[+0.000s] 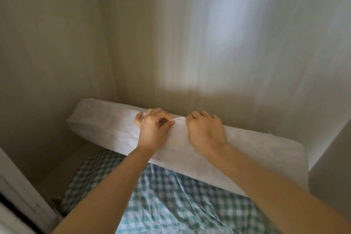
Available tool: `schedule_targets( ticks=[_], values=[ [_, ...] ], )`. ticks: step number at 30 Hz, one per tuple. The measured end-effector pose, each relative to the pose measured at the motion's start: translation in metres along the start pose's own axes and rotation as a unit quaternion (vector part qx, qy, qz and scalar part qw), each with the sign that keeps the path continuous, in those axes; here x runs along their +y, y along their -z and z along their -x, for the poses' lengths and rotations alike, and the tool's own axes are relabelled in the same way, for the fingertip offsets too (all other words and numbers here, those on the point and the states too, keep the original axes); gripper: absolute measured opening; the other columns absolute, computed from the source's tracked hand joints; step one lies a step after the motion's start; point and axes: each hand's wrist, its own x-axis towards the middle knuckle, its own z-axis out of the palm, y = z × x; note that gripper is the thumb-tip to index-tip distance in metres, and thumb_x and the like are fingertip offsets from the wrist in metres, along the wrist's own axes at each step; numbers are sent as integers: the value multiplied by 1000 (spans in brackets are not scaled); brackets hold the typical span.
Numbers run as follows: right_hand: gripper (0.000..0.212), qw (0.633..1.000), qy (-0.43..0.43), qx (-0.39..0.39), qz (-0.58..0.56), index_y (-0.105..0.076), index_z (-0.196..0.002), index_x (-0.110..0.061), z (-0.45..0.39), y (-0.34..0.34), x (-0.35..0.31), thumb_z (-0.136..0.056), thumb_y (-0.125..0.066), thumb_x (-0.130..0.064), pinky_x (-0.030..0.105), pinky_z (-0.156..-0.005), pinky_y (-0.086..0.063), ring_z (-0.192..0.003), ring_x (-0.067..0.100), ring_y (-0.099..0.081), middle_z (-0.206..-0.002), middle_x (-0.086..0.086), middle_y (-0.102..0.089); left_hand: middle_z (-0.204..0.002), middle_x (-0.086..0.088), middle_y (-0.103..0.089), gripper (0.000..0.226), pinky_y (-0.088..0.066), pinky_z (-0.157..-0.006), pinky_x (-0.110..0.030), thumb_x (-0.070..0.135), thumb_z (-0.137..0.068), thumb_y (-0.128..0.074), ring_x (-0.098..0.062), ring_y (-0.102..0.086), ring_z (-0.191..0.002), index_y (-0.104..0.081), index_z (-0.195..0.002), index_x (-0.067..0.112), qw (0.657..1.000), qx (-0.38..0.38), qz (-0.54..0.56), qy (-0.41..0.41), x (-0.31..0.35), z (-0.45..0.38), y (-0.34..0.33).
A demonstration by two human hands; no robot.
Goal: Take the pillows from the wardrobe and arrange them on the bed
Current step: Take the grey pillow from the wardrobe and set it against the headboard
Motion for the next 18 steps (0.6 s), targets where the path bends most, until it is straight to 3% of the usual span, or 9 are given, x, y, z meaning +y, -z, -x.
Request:
schedule_targets(
  ticks=[4, 10, 13, 18],
  values=[
    [23, 998, -11, 54, 23, -64, -92, -13, -8, 33, 21, -78, -46, -7, 33, -61, -29, -93, 30, -59, -95, 6, -67, -70, 20, -53, 13, -19, -109, -54, 12, -76, -79, -3, -50, -83, -70, -71, 20, 998, 50, 5, -48, 37, -17, 3],
    [17, 989, -68, 130, 27, -65, -82, -13, 11, 94, 25, -73, -53, -4, 31, -55, -27, -83, 31, -62, -85, 7, -68, -84, 16, -65, 6, -17, -109, -48, 21, -86, -71, -2, -50, -99, -77, -85, 23, 985, 97, 1, -145, 89, -25, 40],
    [14, 974, -128, 184, 25, -63, -79, -14, 61, 161, 14, -80, -51, -6, 31, -55, -29, -80, 33, -63, -85, 7, -68, -106, 10, -72, 16, -13, -112, -48, 24, -93, -62, -11, -53, -117, -77, -97, 20, 974, 96, 20, -206, 141, -6, 98],
    [23, 948, -236, 209, -55, -67, -90, -16, 113, 184, 31, -95, -45, -20, 38, -68, -46, -89, 39, -64, -95, 15, -71, -135, -1, -61, 27, -8, -120, -48, 22, -99, -51, -18, -41, -138, -72, -113, 12, 969, 125, 27, -212, 153, 33, 131]
  ],
)
